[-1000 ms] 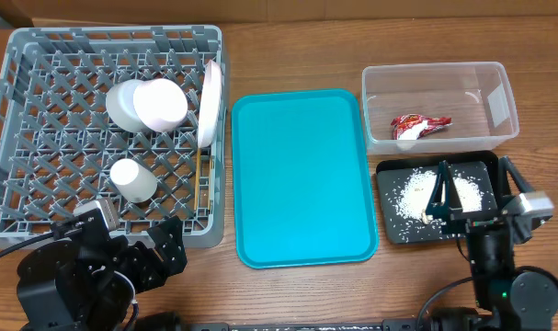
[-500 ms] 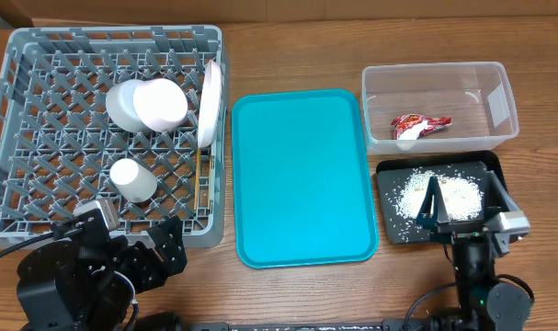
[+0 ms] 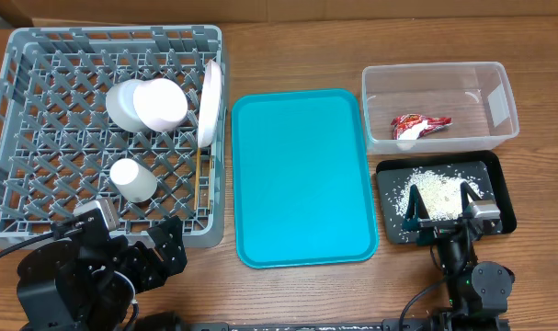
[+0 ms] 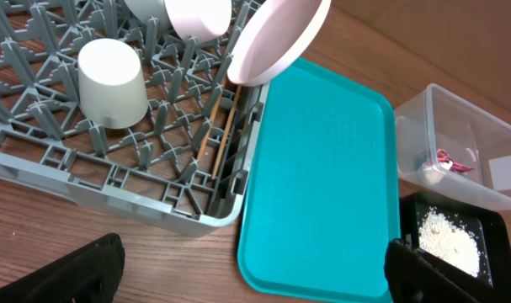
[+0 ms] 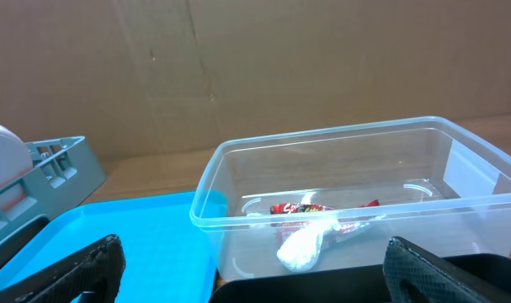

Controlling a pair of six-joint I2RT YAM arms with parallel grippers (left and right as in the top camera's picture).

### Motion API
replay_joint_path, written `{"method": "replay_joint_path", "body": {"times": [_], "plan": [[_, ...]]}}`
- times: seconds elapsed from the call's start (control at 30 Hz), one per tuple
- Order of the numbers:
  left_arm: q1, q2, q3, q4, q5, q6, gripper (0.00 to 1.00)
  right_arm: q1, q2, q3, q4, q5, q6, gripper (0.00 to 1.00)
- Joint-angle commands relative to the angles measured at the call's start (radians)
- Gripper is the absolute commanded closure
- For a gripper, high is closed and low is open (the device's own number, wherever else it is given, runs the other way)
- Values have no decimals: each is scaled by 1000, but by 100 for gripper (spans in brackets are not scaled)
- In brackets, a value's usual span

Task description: Sort waste into correct bins and load items into the dishwasher

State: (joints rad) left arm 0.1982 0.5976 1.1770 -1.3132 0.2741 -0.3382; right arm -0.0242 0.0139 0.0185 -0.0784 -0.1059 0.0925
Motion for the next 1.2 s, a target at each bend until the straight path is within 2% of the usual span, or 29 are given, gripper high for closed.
{"method": "replay_joint_path", "body": {"times": [0.0,0.73,0.87,1.03,1.17], "plan": [[-2,-4,2,0,11,-6,0,5,-9,-10,5,-8,-8,0],[-2,-4,2,0,11,-6,0,5,-9,-10,5,-8,-8,0],[-2,-4,-1,-9,-57,31,0,5,-9,-10,5,-8,-8,0],[-19,-49,-84,145,-105,86,0,5,-9,-10,5,-8,-8,0],[-80,-172,-276,339,-184,137,0,5,-9,-10,5,-8,-8,0]]}}
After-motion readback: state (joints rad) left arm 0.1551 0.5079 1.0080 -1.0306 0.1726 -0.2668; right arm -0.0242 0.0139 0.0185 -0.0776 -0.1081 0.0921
